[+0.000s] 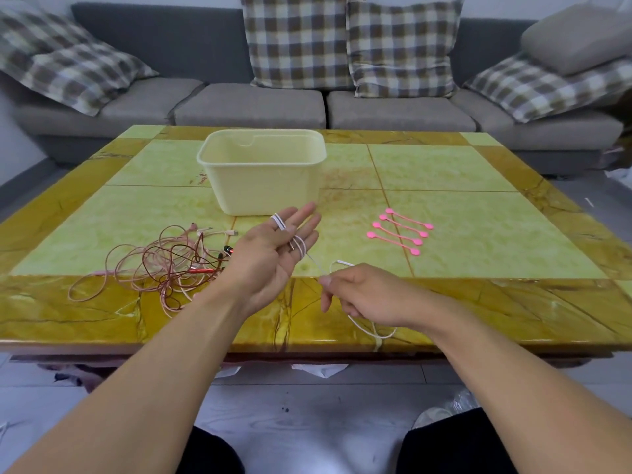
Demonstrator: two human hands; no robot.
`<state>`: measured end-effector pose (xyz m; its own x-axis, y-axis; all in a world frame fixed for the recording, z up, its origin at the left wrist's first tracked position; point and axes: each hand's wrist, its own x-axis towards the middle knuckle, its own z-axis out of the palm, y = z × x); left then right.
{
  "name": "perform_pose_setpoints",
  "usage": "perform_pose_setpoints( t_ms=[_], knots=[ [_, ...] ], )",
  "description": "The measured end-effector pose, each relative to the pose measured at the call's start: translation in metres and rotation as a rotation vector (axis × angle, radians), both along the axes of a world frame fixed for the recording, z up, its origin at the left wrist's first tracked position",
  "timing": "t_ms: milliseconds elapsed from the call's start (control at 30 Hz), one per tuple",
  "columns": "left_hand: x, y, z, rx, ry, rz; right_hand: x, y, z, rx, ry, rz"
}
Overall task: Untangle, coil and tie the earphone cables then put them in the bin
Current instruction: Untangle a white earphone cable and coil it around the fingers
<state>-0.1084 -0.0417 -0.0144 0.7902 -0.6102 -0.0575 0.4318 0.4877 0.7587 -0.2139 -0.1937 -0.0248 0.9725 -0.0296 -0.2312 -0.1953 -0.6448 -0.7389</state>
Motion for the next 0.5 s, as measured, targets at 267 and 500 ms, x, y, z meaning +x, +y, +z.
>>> perform_pose_setpoints(
  t_ms=[267,500],
  knots=[
    [-0.007,-0.007,-0.018,0.507,-0.471,-0.014,-0.011,0.018,0.017,-0.354,-0.052,0.173],
    [-0.016,-0.002,-0.012,0.757,-0.57,-0.353,-0.012,-0.013,0.027,-0.077,-0.431,-0.114]
  ],
)
